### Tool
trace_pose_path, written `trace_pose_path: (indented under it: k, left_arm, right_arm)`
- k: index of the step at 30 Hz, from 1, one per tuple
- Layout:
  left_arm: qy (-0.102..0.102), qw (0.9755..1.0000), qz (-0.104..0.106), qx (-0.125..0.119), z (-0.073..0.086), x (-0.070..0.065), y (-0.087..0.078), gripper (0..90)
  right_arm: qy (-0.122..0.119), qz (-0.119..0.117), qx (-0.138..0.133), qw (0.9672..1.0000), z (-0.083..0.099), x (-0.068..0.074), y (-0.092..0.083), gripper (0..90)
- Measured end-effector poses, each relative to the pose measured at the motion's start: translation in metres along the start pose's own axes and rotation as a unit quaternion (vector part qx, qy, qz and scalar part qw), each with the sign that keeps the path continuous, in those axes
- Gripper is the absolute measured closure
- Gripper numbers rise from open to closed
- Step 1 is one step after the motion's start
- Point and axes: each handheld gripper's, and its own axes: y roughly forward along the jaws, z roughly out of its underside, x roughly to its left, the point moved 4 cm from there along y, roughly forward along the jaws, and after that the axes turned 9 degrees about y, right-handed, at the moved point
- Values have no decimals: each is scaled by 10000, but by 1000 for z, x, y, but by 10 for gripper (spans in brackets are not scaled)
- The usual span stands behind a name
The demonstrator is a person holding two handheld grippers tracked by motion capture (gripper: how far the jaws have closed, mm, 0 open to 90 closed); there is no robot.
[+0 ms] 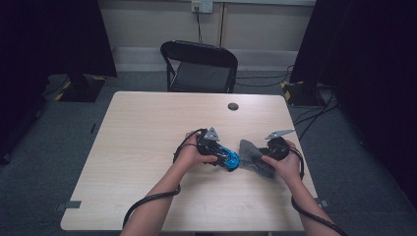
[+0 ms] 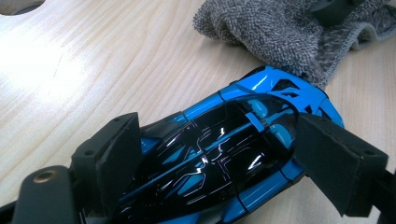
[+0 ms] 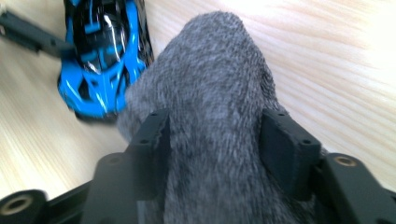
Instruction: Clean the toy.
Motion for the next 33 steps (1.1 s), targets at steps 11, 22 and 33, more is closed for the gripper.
trace_pose_path:
  k: [11,22,33]
  left_arm:
    - [-5,10000,-22,1,0,-1,0,151]
    - [-17,10000,-19,-41,-1,-3,1,151]
    - [10,9999,68,-91,-2,-4,3,152]
  right_arm:
    - [-356,97,178,9992,23,-4,-3,379]
    - [-70,646,53,9979,24,1,-2,726]
    - [481,701,-274,9960,-35,1,20,738]
